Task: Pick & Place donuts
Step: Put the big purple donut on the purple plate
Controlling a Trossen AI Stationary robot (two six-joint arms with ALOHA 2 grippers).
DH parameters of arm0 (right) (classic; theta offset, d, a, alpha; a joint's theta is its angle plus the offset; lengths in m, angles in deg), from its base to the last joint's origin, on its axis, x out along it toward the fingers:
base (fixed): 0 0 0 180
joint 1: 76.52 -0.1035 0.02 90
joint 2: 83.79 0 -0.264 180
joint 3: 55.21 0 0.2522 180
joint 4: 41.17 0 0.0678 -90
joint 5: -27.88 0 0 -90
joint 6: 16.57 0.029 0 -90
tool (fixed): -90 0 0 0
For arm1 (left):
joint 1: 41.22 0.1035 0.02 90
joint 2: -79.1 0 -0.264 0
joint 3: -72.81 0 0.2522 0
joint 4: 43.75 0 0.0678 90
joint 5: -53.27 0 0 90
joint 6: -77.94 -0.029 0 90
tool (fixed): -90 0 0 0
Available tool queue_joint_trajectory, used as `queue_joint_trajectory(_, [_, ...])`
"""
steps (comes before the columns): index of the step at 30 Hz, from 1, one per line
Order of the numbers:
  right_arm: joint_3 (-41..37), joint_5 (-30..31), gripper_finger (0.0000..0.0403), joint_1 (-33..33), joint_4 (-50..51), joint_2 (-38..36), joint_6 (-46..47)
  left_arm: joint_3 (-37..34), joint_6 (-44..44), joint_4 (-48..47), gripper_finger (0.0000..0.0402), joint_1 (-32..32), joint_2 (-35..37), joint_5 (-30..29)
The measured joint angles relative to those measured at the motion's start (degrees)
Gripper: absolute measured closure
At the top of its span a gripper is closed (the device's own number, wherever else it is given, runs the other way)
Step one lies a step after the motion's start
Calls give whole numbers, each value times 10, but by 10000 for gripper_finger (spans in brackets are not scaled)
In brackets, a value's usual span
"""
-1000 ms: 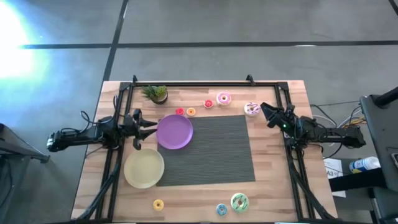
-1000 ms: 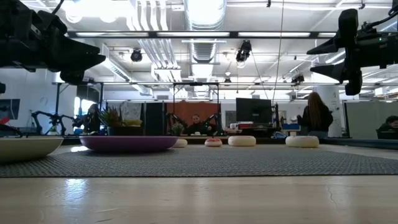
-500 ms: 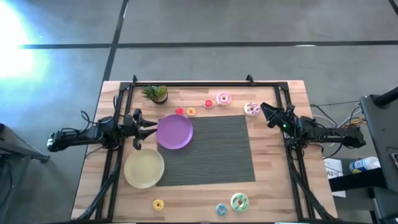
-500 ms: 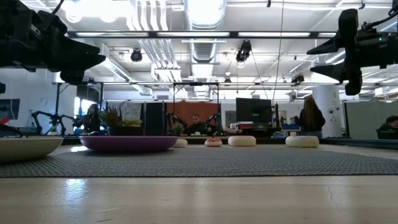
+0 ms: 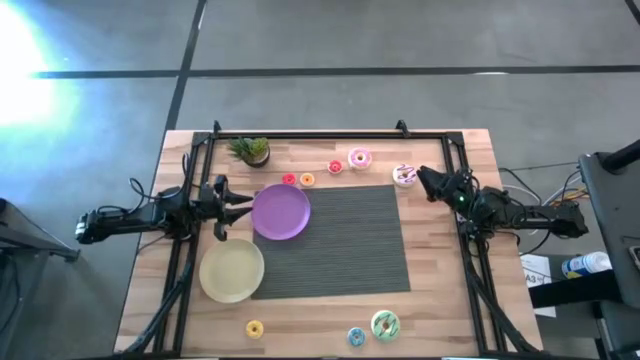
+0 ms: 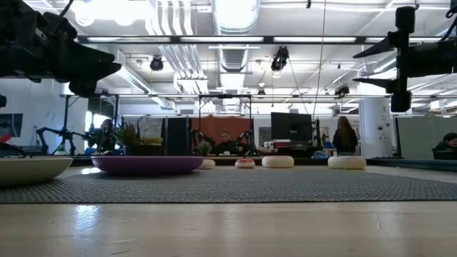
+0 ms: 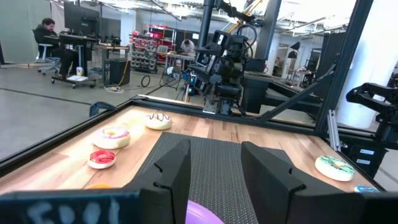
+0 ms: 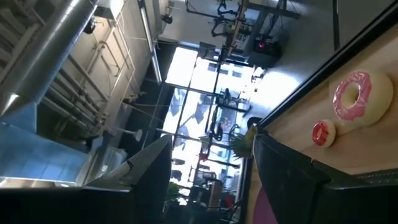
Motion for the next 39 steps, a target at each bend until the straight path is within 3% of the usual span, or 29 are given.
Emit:
queue_joint_trajectory(6, [0, 0, 186, 0, -4, 0, -70, 0, 0, 0, 285, 0, 0, 0])
queue_joint_trajectory(17, [0, 4, 186, 0, -17, 0, -65, 0, 0, 0, 285, 0, 0, 0])
queue_joint_trajectory(22, [0, 43, 186, 0, -17, 0, -88, 0, 0, 0, 285, 0, 0, 0])
queue_joint_trajectory(34, [0, 48, 186, 0, -18, 0, -102, 0, 0, 0, 285, 0, 0, 0])
queue_joint_trajectory(39, [0, 78, 186, 1, -18, 1, -101, 0, 0, 0, 285, 0, 0, 0])
